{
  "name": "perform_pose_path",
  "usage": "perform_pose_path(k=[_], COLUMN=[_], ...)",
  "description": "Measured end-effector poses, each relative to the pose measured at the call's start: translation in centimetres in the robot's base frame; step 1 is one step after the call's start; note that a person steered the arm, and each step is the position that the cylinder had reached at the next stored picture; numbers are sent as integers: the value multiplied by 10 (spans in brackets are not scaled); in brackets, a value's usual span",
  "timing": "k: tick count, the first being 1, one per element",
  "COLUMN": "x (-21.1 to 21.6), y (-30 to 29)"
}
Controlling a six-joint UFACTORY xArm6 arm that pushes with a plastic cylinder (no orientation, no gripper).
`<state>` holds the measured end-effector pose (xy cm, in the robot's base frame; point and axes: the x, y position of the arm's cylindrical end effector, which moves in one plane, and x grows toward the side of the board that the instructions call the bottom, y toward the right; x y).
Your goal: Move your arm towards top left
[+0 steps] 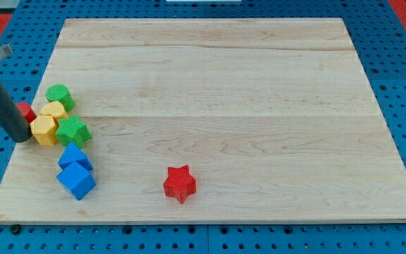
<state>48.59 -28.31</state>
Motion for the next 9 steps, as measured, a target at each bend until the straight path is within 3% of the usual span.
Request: perform_pose_path(k=[2, 4, 5, 6, 8, 9], x=[15, 84, 122, 132, 133, 133], y=[12, 15, 47, 81, 184, 189])
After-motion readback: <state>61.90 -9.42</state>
